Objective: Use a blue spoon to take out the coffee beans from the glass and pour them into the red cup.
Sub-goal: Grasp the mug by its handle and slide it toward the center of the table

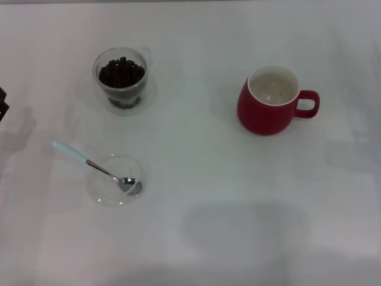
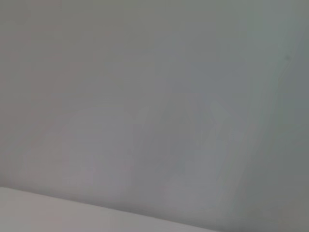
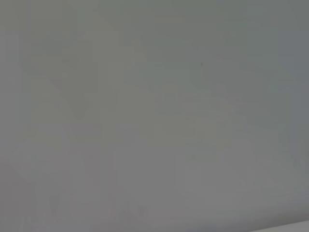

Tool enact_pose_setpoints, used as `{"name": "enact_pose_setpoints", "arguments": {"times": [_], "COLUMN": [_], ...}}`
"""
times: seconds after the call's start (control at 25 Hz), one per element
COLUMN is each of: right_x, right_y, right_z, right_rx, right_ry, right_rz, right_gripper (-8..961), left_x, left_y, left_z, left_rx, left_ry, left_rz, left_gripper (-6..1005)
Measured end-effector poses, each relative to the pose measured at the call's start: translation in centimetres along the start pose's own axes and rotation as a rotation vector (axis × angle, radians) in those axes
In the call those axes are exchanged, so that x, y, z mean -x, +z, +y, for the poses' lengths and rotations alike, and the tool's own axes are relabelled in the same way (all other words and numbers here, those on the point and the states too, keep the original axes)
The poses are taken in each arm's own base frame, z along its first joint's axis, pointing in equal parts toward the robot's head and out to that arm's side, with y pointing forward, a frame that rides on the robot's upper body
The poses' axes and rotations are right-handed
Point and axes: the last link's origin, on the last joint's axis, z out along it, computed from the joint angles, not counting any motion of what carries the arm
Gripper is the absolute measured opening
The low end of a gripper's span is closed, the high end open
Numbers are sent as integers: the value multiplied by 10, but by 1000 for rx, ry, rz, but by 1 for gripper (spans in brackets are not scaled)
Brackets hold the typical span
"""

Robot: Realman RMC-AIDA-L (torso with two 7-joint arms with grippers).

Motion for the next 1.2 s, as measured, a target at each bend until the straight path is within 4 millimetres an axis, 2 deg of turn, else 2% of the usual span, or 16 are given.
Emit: {"name": "enact_pose_setpoints", "arguments": {"times": [0.44,0.64,0.92,1.2], "right_x": [-4,-15,-33,-42], "right_y": [-4,-14,-44,-49], "right_z": [0,15,36,55], "right_rx": [11,121,293,395], "right_ry": [64,105,97,95], "right_rz": [20,81,164,233], "right_gripper": [858,858,857,858], "left_x": [0,0,-3,-6], "left_y": [0,0,3,8], "left_z": [0,-1,-1,-1], "left_rx": [-2,-4,-5,-14], "left_ry": [0,-1,-1,-5], "left_rz": [-1,1,9,23], "left_gripper": [877,878,877,877]}}
